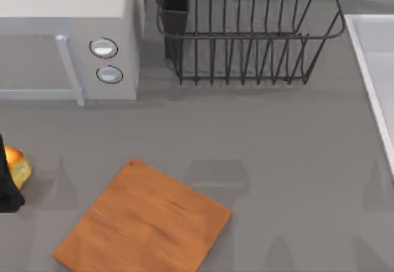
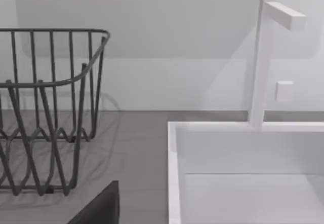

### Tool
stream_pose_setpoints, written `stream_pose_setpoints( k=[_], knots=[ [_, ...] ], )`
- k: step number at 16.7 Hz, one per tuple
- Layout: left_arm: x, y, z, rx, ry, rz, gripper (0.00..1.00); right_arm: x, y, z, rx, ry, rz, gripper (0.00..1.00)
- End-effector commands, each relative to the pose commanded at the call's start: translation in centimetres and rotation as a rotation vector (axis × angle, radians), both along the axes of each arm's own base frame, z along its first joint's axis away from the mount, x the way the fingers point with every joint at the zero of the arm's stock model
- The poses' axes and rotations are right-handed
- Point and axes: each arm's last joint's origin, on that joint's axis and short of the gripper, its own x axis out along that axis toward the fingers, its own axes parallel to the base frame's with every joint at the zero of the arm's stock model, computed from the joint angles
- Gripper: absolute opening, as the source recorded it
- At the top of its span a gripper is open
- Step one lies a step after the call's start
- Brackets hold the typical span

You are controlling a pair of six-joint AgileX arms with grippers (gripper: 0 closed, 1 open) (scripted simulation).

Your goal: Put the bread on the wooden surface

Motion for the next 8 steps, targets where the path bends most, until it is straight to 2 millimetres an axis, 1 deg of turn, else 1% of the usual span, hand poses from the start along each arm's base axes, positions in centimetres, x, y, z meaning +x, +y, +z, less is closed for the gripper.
stream_pose_setpoints(
  k=[2, 4, 6, 8],
  knots=[
    [0.0, 0.0, 0.0, 0.001, 0.001, 0.000, 1.00, 0.0, 0.0, 0.0, 0.000, 0.000, 0.000, 1.00],
    [0.0, 0.0, 0.5, 0.021, 0.028, 0.004, 1.00, 0.0, 0.0, 0.0, 0.000, 0.000, 0.000, 1.00],
    [0.2, 0.1, 1.8, 0.060, 0.085, 0.011, 1.00, 0.0, 0.0, 0.0, 0.000, 0.000, 0.000, 1.00],
    [0.6, 0.3, 3.9, 0.106, 0.165, 0.016, 1.00, 0.0, 0.0, 0.0, 0.000, 0.000, 0.000, 1.00]
  ],
)
